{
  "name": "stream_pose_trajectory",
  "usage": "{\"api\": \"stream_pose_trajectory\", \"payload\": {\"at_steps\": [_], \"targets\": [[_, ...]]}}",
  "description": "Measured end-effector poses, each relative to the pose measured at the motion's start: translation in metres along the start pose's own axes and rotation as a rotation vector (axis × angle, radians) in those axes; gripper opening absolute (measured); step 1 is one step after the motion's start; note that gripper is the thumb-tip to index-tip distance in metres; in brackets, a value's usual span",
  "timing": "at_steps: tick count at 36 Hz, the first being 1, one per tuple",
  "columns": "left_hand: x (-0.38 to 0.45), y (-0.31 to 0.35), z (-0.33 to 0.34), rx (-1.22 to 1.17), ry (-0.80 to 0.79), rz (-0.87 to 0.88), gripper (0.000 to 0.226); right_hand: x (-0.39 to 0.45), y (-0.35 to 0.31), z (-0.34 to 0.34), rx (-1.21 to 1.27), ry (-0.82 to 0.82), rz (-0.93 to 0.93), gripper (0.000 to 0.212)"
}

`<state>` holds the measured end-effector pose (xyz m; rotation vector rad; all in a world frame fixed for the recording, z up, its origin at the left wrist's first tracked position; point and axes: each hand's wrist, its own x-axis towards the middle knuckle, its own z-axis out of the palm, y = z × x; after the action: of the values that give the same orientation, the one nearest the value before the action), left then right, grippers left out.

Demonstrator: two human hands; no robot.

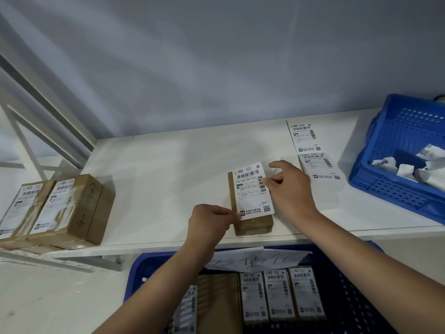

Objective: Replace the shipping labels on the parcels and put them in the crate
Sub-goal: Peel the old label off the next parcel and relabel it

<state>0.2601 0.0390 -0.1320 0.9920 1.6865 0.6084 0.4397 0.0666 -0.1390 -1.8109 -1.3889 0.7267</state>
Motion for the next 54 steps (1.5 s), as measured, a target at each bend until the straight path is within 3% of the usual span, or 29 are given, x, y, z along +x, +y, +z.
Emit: {"api": "stream_pose_trajectory", "payload": {"at_steps": [18,28,54], "targets": [[0.001,-0.003,-0.001,0.056,0.023,0.046,0.015,0.000,0.012,0.011,-0.041,0.015,-0.072,0.018],[0.002,-0.003,-0.002,0.057,0.046,0.052,0.007,0.002,0.018,0.015,0.005,0.044,-0.100,0.012],[0.004,-0.005,-0.002,0.089,0.060,0.070,0.012,0.001,0.023,0.021,0.053,0.054,-0.100,0.010]]}}
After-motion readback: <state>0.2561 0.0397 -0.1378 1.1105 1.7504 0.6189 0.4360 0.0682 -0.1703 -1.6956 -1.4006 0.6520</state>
